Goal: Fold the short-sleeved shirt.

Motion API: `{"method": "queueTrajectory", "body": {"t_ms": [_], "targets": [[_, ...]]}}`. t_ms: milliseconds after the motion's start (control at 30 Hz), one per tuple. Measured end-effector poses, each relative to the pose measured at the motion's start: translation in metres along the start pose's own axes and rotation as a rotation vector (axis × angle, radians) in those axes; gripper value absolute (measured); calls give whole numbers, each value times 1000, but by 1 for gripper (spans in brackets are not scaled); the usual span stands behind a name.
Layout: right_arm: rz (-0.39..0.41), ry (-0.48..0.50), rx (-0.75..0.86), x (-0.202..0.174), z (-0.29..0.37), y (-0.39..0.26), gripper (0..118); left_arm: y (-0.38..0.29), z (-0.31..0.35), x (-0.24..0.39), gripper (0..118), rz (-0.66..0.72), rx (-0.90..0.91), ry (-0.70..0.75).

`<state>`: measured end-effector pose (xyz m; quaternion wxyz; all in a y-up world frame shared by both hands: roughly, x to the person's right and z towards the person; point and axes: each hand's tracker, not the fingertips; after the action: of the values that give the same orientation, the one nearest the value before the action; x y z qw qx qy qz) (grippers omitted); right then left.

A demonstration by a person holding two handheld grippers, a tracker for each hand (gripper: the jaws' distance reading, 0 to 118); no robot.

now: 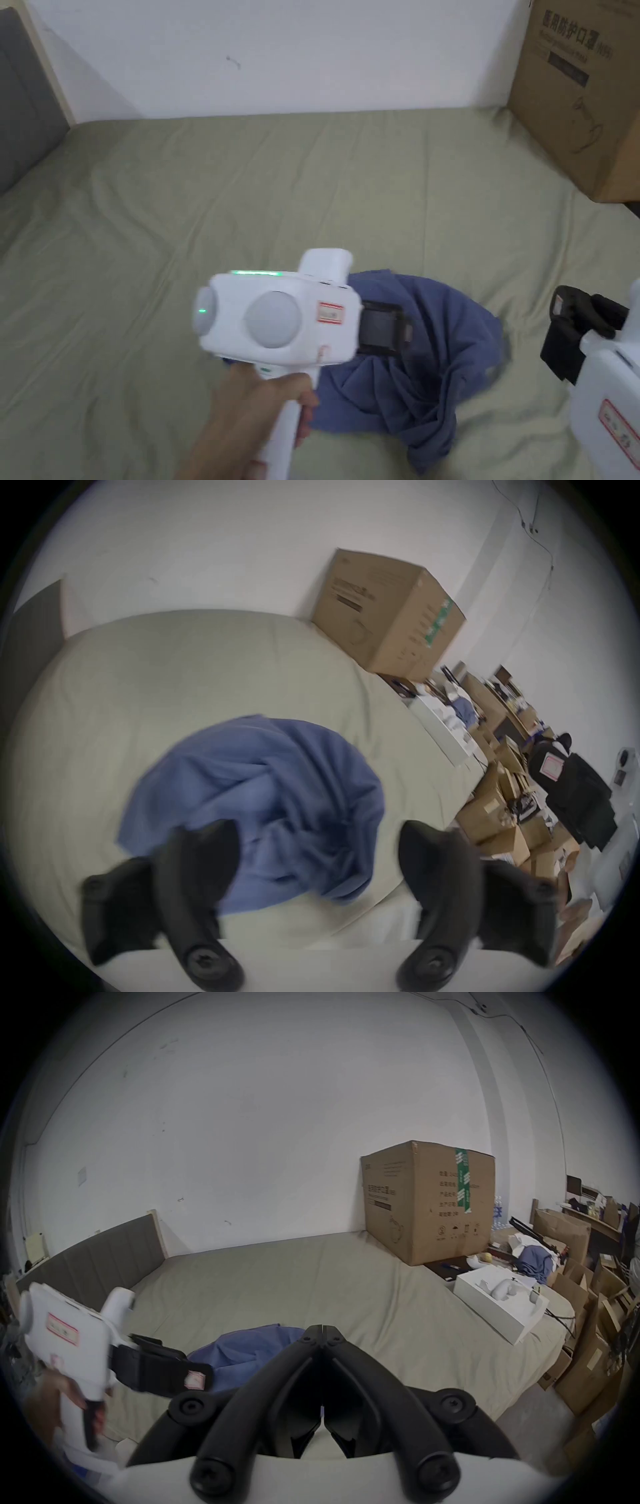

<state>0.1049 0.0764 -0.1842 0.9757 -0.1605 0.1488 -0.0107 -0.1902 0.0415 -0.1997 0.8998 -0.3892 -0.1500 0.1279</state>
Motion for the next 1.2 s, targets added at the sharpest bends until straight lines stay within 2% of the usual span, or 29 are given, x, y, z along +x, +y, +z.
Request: {"method": "queueTrajectory", "body": {"t_ms": [33,67,100,133,200,333,433,467,533,567,733,767,800,833,900,933,967,1033,1100,1133,1200], "targets": [[2,7,-1,-4,-1,-1,0,-4,10,-9,53,16,9,36],[2,20,-6,-8,-2,-2,0,-11,20,-20,28,19,2,83],[-1,38,-13,-12,-4,-3,0,-19,25,-32,10,21,-4,120],[-3,53,-18,-15,-5,-4,0,-25,27,-42,0,20,-23,156],[6,79,-29,-25,-8,-7,0,-44,27,-63,0,66,-64,227],[33,124,-56,-39,-16,-14,0,-77,11,-92,0,210,-133,153],[41,149,-86,-48,-21,-18,0,-87,-13,-100,8,216,-157,156],[46,154,-95,-50,-24,-19,0,-89,-22,-102,22,215,-167,150],[56,161,-111,-52,-27,-22,0,-89,-37,-103,83,217,-208,163],[63,164,-116,-53,-28,-23,0,-90,-43,-104,100,217,-202,158],[90,161,-155,-55,-41,-29,0,-84,-64,-103,100,209,-264,188],[92,160,-168,-56,-44,-30,0,-83,-69,-99,94,182,-293,230],[94,163,-178,-56,-47,-31,0,-80,-70,-94,81,124,-287,288],[97,167,-187,-56,-50,-31,0,-77,-68,-85,63,30,-279,346],[100,171,-202,-56,-58,-31,0,-76,-64,-73,7,-48,-232,381],[99,175,-209,-56,-63,-30,0,-77,-65,-71,2,-74,-231,428],[92,182,-214,-56,-69,-28,0,-80,-69,-68,2,-72,-247,399],[34,219,-244,-59,-86,-24,0,-83,-78,-60,2,-171,-264,441],[-15,320,-266,-63,-107,-14,0,-83,-73,-58,2,-144,-237,448],[-6,356,-282,-65,-118,-9,0,-82,-68,-59,2,-122,-226,439],[68,386,-314,-76,-146,5,0,-80,-55,-63,2,-92,-213,398]]}}
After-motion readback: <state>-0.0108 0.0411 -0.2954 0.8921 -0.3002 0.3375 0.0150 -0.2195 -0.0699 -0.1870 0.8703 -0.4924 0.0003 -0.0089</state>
